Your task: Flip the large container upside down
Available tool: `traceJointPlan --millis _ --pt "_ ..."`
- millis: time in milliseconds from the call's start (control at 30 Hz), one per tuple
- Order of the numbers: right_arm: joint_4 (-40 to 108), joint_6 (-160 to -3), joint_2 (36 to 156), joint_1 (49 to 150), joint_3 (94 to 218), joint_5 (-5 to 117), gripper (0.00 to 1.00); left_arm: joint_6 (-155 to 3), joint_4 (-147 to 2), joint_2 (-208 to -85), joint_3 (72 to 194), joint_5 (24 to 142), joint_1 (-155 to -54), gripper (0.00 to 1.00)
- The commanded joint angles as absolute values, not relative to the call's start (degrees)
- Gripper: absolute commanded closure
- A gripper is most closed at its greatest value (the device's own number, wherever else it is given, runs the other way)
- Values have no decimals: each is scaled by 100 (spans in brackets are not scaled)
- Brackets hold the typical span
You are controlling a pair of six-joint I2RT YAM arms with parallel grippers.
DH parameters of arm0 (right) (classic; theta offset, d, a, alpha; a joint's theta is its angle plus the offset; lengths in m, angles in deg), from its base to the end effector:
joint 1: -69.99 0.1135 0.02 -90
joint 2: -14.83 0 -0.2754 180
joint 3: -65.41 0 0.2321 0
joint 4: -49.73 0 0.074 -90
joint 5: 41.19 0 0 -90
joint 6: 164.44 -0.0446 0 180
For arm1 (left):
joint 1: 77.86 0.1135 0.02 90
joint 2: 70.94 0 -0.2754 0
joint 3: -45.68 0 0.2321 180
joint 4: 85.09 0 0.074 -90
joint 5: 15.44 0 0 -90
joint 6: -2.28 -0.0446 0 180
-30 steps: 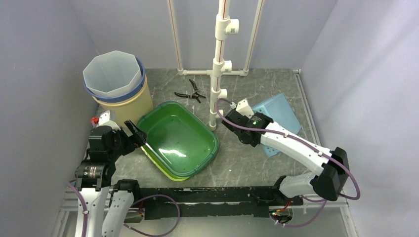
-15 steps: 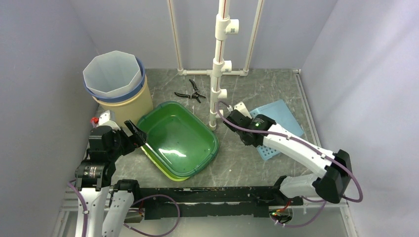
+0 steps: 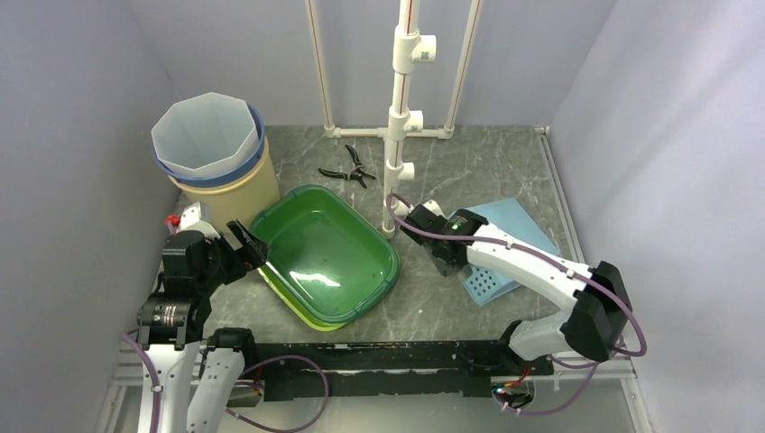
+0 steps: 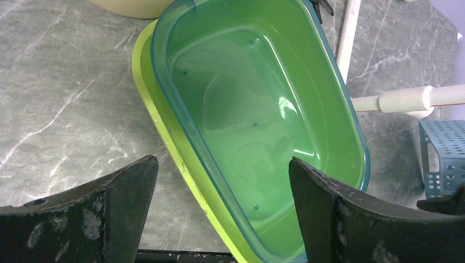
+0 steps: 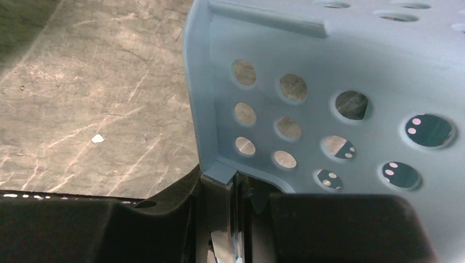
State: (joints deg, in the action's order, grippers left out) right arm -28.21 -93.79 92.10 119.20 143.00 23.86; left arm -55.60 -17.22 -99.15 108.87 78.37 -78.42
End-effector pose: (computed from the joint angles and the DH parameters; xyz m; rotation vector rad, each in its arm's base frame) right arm 0.1553 0.1512 0.2716 -0.6335 2.6274 -0.3289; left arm 0.0670 -0.0036 0.3124 -0.5524 2.0993 -0.4016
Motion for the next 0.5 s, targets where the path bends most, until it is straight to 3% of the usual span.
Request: traceJointPlan --millis 0,100,233,300,467 --pt "-2790 -9867 9393 11990 14272 2774 75 -5661 -1959 -9866 10891 7940 -7804 6" --pt "-2821 -9916 9362 12038 14284 2685 65 -5652 -1956 -9848 10891 7930 -7804 6" --pt "-2920 -10083 9286 12087 14319 2398 64 -5652 -1957 -9841 10891 7926 -7804 6" --pt "-2970 -10137 9278 12132 14329 2287 56 -5652 -1961 -9852 10891 7929 -7804 6" --pt "-3327 -10711 9475 12469 14438 1625 51 -5652 -1961 -9819 10883 7933 -7804 6"
